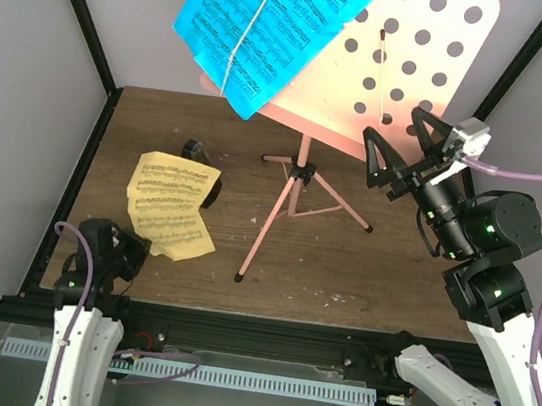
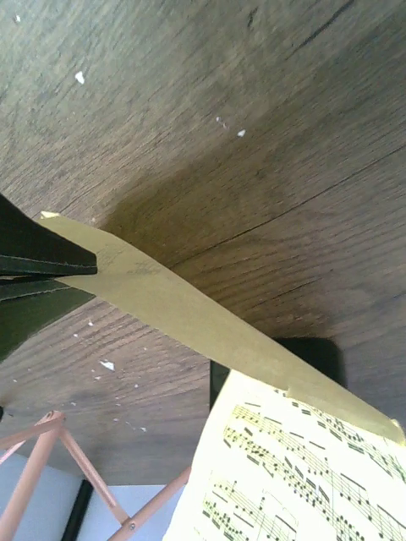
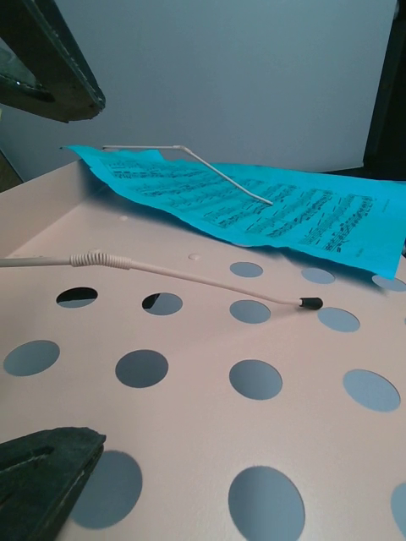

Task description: Pack up the instrument practice props

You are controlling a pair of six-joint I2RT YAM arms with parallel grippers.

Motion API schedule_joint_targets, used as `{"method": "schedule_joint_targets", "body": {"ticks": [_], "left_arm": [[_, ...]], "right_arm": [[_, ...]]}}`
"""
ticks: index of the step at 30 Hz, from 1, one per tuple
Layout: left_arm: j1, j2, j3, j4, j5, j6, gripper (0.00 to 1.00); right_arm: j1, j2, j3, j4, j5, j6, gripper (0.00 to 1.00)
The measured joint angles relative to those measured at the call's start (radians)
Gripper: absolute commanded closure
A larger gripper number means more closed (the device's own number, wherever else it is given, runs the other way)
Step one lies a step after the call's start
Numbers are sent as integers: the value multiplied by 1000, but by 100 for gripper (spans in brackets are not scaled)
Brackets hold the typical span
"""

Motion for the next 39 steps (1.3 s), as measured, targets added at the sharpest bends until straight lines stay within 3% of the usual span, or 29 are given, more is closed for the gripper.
{"method": "schedule_joint_targets", "body": {"ticks": [12, 22, 24, 26, 31, 32, 39], "left_arm": [[2, -108, 40, -157, -132, -105, 100], [2, -57, -97, -27, 13, -116, 98], [2, 7, -102, 14, 55, -89, 87], [2, 69, -91, 36, 74, -50, 70], [2, 123, 14, 21, 41, 53, 8], [2, 123, 40, 18, 28, 72, 1], [3, 113, 172, -72, -139, 150, 0]], "right_arm": [[0, -19, -19, 0, 39, -32, 0], [0, -28, -29, 2, 55, -44, 0], [0, -30, -32, 1, 56, -45, 0], [0, -30, -33, 2, 56, -45, 0], [0, -38, -42, 5, 62, -45, 0], [0, -42, -45, 7, 65, -45, 0], [0, -76, -71, 22, 95, -44, 0]]}}
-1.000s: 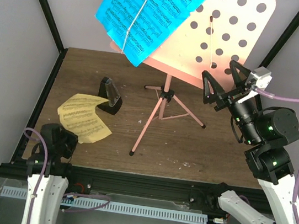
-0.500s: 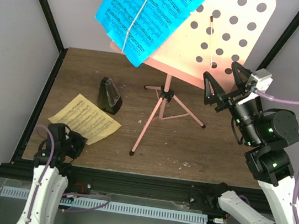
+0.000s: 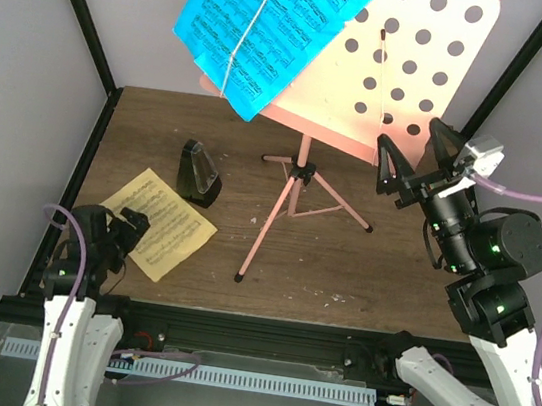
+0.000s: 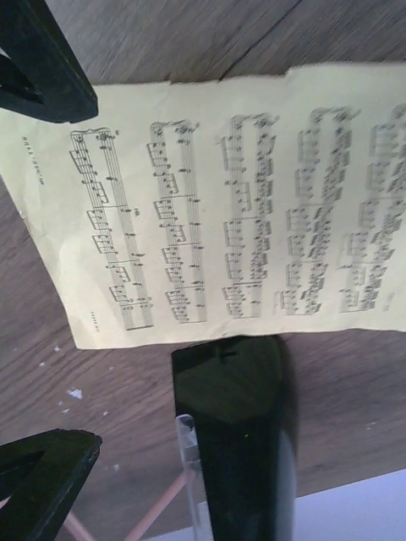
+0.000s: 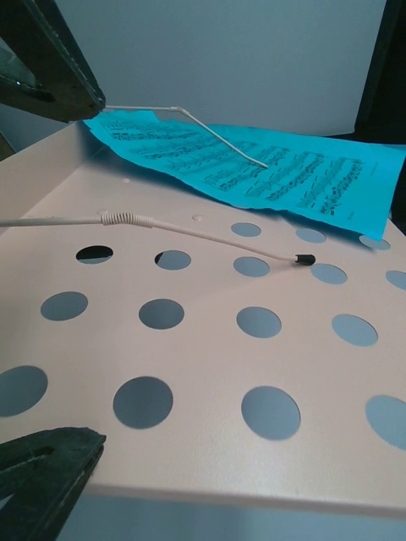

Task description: Pack up the instrument practice props

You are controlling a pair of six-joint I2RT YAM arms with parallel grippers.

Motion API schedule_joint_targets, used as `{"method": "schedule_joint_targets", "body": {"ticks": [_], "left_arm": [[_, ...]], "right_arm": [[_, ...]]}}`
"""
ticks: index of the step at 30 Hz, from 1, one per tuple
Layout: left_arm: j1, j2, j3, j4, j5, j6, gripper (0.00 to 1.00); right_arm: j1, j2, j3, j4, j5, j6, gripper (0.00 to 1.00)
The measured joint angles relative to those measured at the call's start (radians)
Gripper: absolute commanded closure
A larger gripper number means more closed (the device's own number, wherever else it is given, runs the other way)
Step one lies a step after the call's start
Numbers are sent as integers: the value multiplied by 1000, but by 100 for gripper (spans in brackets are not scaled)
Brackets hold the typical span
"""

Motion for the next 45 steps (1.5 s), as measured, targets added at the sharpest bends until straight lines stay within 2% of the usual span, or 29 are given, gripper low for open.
{"method": "schedule_joint_targets", "body": {"ticks": [7, 12, 15, 19, 22, 28, 34, 39, 45], "left_arm": [[0, 5, 130, -84, -145, 94, 0], [1, 2, 256, -57, -235, 191, 0], [1, -10, 285, 66, -172, 261, 6], [-13, 65, 274, 248, 42, 301, 10], [-121, 196, 249, 354, 147, 321, 11], [-439, 376, 204, 536, 187, 372, 16], [-649, 647, 246, 766, 257, 444, 20], [-702, 871, 325, 911, 325, 480, 24], [-703, 991, 356, 1025, 366, 495, 36]], "right_arm": [[0, -46, -38, 14, 62, 5, 0], [0, -87, -77, 43, 112, 16, 0], [0, -114, -105, 69, 144, 35, 0], [0, -167, -168, 101, 198, 74, 0], [0, -207, -207, 103, 240, 108, 0], [0, -299, -262, 62, 317, 179, 0], [0, -426, -331, -76, 410, 286, 0], [0, -495, -377, -191, 431, 397, 0], [0, -487, -475, -304, 389, 507, 0]]}}
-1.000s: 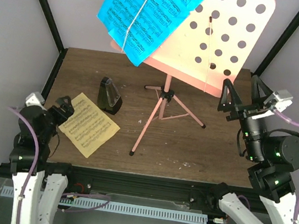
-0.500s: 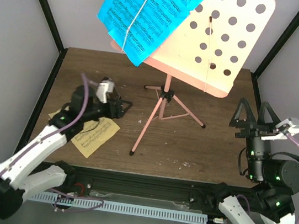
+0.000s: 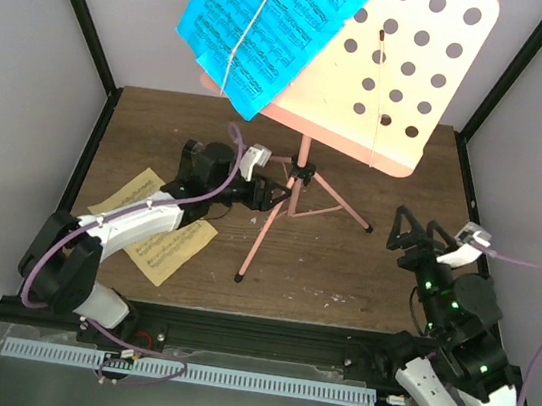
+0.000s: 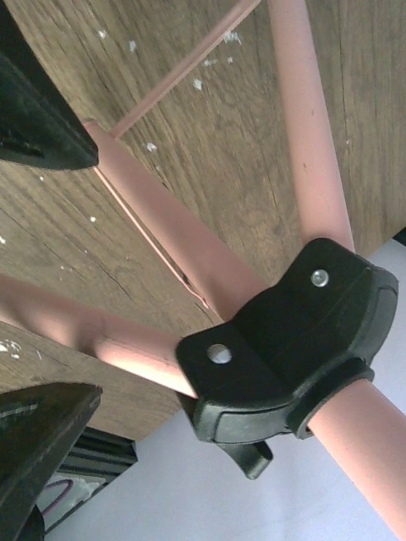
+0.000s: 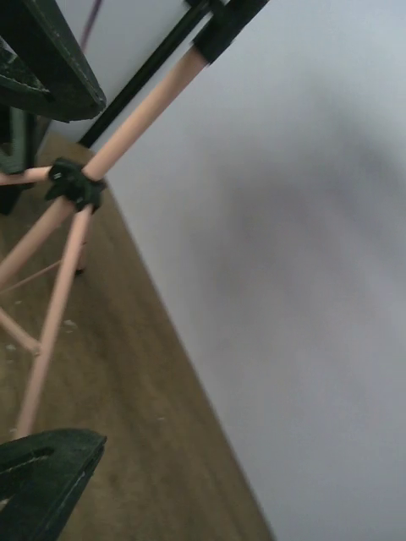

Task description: Pack up the instrument practice props

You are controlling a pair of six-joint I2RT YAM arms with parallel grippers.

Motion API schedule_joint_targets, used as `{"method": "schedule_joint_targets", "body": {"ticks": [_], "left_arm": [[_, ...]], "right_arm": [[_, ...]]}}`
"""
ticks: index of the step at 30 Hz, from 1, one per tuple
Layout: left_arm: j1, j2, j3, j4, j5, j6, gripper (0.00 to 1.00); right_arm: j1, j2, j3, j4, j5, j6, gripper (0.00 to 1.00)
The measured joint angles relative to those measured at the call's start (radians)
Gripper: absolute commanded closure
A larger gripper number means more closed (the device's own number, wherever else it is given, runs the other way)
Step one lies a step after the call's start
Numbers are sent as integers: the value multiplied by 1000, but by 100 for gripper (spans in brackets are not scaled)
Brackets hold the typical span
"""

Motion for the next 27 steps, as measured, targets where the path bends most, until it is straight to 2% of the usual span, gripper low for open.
{"method": "schedule_joint_targets", "body": {"ticks": [7, 11, 16, 20, 27], "left_arm": [[-4, 86, 29, 91, 85, 5, 64], [-10, 109, 35, 114, 117, 16, 84], [-22, 103, 35, 121, 96, 112, 93], [-24, 62, 19, 80, 9, 131, 100], [-24, -14, -6, -5, -155, 137, 100]], "right_arm": [[0, 45, -67, -42, -66, 65, 0], [0, 69, -74, -39, -93, 80, 0], [0, 95, -82, -26, -117, 86, 0], [0, 111, -97, -6, -134, 95, 0], [0, 136, -129, 22, -155, 97, 0]]}}
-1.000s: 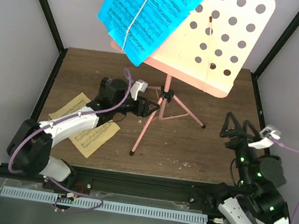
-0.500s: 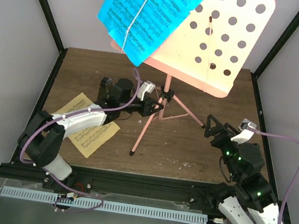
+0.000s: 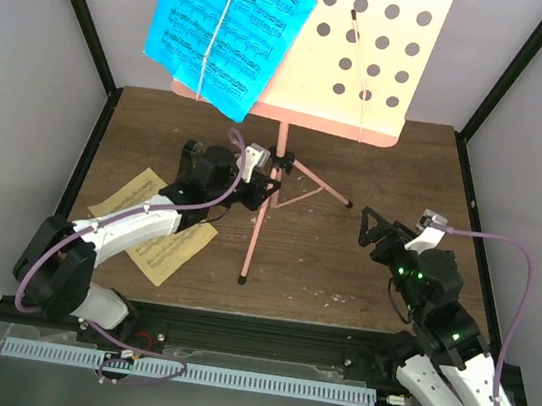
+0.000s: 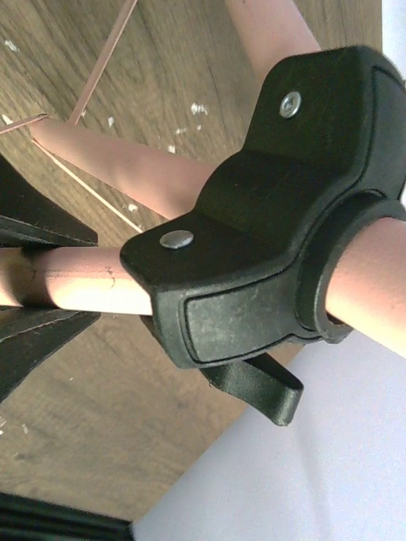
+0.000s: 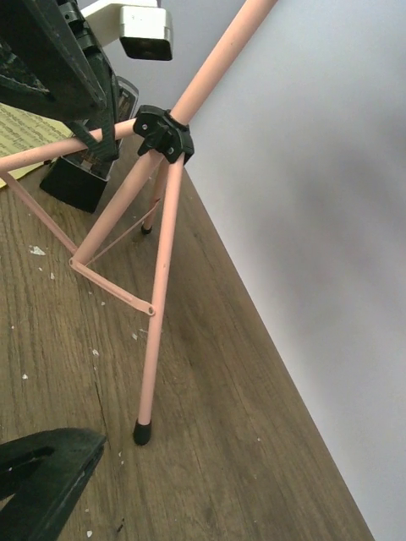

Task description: Pack up the instrument practice props

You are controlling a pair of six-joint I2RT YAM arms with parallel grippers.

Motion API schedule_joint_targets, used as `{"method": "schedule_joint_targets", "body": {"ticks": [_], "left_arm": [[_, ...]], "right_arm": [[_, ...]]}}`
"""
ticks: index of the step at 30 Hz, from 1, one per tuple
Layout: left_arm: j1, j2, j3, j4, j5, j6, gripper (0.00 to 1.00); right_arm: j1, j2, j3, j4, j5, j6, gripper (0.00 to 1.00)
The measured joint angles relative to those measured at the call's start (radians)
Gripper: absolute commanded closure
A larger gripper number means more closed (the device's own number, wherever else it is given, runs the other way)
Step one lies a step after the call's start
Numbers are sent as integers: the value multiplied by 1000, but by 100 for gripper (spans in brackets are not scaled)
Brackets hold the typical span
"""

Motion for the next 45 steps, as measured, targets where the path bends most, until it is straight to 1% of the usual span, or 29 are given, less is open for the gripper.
{"method": "schedule_joint_targets", "body": {"ticks": [5, 12, 13, 14, 16, 17, 19, 20, 22, 24, 28, 30, 32, 34, 37, 39, 40, 42, 43, 45], "left_arm": [[-26, 29, 32, 0, -101, -34, 100], [-111, 225, 220, 27, -267, -121, 100], [-119, 249, 245, 31, -283, -132, 97], [-126, 270, 265, 36, -293, -142, 87], [-136, 303, 298, 44, -307, -159, 63], [-140, 313, 307, 50, -309, -174, 48], [-142, 319, 311, 50, -305, -183, 32], [-142, 317, 310, 50, -303, -192, 26], [-141, 300, 299, 52, -297, -193, 21], [-138, 252, 262, 47, -293, -186, 18], [-120, 66, 140, 10, -302, -170, 15], [-85, -64, 66, -17, -305, -168, 13], [-29, -191, -3, -45, -293, -171, 12], [68, -330, -71, -88, -250, -177, 11], [243, -483, -117, -160, -118, -197, 11], [377, -553, -111, -206, 26, -222, 12], [419, -569, -100, -221, 70, -230, 13], [517, -578, -42, -250, 209, -267, 16], [565, -570, -1, -243, 286, -300, 17], [629, -549, 56, -189, 394, -374, 20]], "right_arm": [[0, 5, -6, 14, -11, 1, 0], [0, 5, -19, 23, -40, 7, 0], [0, 5, -19, 23, -44, 8, 0], [0, 4, -19, 24, -50, 8, 0], [0, 5, -19, 24, -56, 8, 0], [0, 5, -19, 23, -60, 8, 0], [0, 6, -19, 25, -72, 4, 0], [0, 9, -18, 27, -81, -1, 0], [0, 27, -12, 34, -103, -18, 0], [0, 61, 6, 37, -134, -42, 1], [0, 165, 100, 66, -238, -98, 3], [0, 218, 166, 98, -323, -119, 4], [0, 279, 242, 143, -423, -134, 5], [0, 351, 333, 193, -529, -141, 6], [1, 469, 475, 253, -657, -151, 8], [5, 558, 570, 293, -721, -153, 9], [8, 604, 618, 309, -749, -153, 9], [13, 691, 706, 333, -792, -150, 10], [15, 742, 761, 340, -816, -147, 10], [20, 820, 848, 350, -846, -136, 12]]}}
